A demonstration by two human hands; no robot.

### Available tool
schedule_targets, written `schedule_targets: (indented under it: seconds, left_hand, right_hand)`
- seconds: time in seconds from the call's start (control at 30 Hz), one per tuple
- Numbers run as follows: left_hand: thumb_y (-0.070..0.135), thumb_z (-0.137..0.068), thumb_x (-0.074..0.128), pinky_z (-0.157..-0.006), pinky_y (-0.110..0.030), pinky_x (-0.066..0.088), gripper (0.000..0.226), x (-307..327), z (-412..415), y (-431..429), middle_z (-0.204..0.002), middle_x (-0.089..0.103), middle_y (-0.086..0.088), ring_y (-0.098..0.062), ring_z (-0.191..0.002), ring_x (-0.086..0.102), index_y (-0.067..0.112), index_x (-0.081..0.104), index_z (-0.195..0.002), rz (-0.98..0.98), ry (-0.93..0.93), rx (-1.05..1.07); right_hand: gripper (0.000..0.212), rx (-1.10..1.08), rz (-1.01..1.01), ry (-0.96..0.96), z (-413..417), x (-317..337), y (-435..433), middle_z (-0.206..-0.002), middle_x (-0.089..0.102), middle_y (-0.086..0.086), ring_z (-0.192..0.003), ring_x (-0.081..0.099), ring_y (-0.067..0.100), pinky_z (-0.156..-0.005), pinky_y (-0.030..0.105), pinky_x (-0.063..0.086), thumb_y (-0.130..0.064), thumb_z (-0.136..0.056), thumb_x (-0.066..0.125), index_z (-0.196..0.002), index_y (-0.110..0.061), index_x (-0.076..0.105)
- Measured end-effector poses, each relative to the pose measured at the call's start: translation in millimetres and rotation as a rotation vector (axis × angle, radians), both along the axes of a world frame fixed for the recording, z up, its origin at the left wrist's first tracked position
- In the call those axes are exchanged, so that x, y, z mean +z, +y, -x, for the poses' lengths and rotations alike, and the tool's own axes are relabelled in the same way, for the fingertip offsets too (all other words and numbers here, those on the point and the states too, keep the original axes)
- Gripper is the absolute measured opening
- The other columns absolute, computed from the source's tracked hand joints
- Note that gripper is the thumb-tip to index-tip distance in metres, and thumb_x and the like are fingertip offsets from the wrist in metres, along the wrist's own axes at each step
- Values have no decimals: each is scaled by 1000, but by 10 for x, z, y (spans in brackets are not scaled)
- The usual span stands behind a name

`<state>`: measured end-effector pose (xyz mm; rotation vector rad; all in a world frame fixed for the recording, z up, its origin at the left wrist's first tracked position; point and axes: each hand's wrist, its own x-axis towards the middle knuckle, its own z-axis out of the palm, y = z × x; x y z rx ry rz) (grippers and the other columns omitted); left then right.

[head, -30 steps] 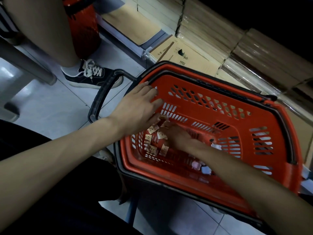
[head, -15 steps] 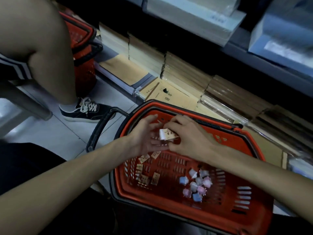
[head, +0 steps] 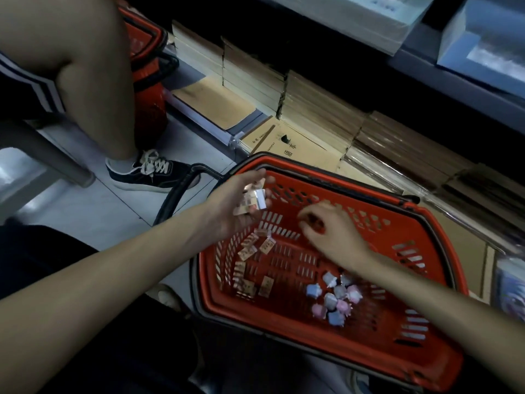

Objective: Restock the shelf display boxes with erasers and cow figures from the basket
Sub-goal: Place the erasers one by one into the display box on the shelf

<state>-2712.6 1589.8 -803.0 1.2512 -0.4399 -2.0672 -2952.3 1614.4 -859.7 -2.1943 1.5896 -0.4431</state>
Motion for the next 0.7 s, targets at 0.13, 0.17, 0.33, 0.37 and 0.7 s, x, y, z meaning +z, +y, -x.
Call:
schedule_targets:
  seconds: [0.13, 0.17, 0.33, 0.37, 0.7]
  left_hand:
    - [36, -102, 55, -42, -19, 47, 32, -25, -53, 61, -79, 66, -4, -15, -65, 63, 11, 72, -111, -23, -9, -2]
    - [36, -103, 52, -45, -19, 48, 35, -40, -58, 79, -81, 67, -5, -16, -68, 63, 10, 72, -115, -32, -15, -10]
    - [37, -103, 48, -56, -27, 56, 45, -161, -69, 133, -89, 66, -10, -20, -73, 66, 5, 74, -121, -78, -86, -44]
    - [37, -103, 48, -57, -28, 58, 45, -176, -65, 137, -89, 66, -11, -21, -71, 68, 5, 75, -119, -88, -92, -53]
    - [38, -99, 54, -61, -30, 60, 43, -253, 58, 121, -78, 67, -9, -21, -68, 69, 5, 77, -116, -140, -114, -109]
  right_hand:
    - [35, 169, -258, 325, 31, -893, 25, -119, 67, 9, -113, 65, 32, -90, 40, 54, -18, -91, 61, -125, -16, 69]
    - [43, 222, -268, 375, 25, -1117, 26, -129, 64, 10, -120, 62, 34, -94, 41, 54, -14, -92, 58, -135, -17, 63]
    - [59, 455, -86, 700, -257, -1754, -60, -162, 35, 15, -139, 47, 35, -97, 44, 52, 1, -98, 41, -155, -9, 36]
    - [52, 478, -43, 698, -317, -1851, -106, -151, 50, 16, -130, 57, 34, -82, 40, 58, -4, -95, 42, -146, -8, 50]
    - [46, 590, 24, 658, -258, -2275, -306, -134, 61, 18, -119, 61, 35, -78, 45, 60, -9, -93, 61, -139, -6, 56]
